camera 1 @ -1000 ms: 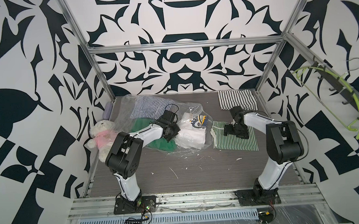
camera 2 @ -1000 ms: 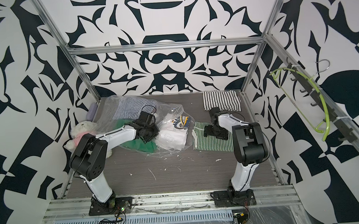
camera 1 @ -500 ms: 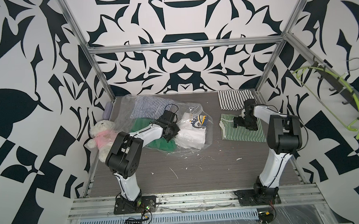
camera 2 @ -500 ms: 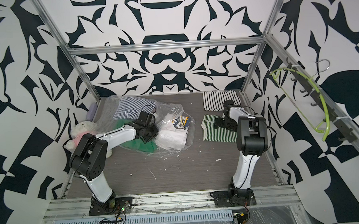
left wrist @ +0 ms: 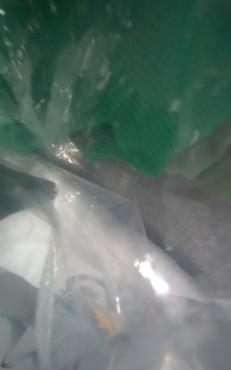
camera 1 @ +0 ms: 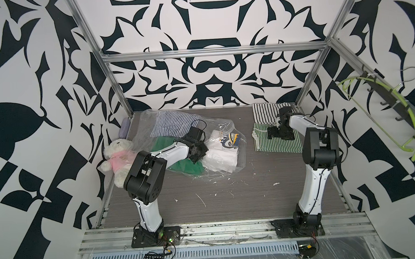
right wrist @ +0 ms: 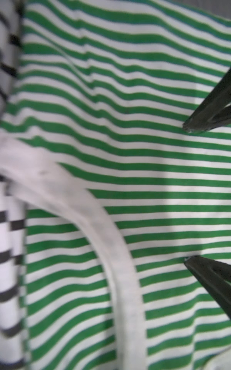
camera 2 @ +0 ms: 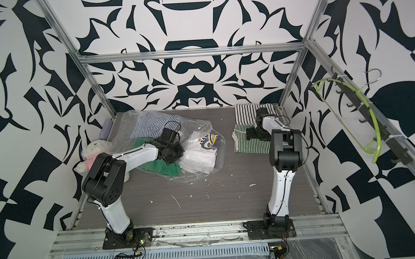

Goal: Take the tank top out of the vacuum bag
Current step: Move the tank top to the center of the board, then take out the tank top from the vacuum bag.

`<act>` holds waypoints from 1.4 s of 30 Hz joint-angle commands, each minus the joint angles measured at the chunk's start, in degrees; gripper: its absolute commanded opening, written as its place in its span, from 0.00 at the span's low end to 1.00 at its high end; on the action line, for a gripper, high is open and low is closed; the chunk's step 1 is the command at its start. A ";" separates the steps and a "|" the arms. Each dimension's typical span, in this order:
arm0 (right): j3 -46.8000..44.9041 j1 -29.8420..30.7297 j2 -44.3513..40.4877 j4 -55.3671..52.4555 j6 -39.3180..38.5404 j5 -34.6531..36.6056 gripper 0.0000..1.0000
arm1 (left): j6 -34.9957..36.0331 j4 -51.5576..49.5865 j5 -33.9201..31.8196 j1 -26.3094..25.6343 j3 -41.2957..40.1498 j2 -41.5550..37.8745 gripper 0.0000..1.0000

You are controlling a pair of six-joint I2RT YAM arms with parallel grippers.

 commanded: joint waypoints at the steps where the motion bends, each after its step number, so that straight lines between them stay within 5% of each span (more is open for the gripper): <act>1: -5.04 1.19 -9.43 1.95 2.11 0.60 0.99 | 0.35 -1.82 -1.10 0.61 0.94 0.52 0.00; 14: -24.60 19.41 -31.70 15.80 22.19 -10.12 0.88 | 7.50 -4.24 -3.65 0.36 1.01 -1.11 0.00; 20: -24.08 25.89 -25.71 21.78 28.33 -12.47 0.84 | 6.49 -2.99 -2.46 0.34 0.86 -0.91 0.00; 32: -11.97 26.42 -6.72 24.75 31.60 -13.79 0.69 | 6.08 -3.86 -2.60 0.35 1.25 -0.99 0.00; 36: -9.09 26.42 -3.22 25.59 32.20 -15.15 0.54 | 5.92 -3.71 -2.62 0.32 1.31 -0.82 0.00; 38: -8.69 26.24 -1.88 26.72 32.34 -15.66 0.37 | 5.76 -3.55 -2.70 0.30 1.29 -0.81 0.00; 40: -9.72 26.15 -1.62 28.50 33.03 -15.74 0.06 | 5.60 -3.48 -2.70 0.32 1.30 -0.63 0.00; 42: -11.37 26.24 -2.95 30.05 33.67 -16.53 0.00 | 5.32 -3.41 -2.68 0.28 1.29 -0.38 0.00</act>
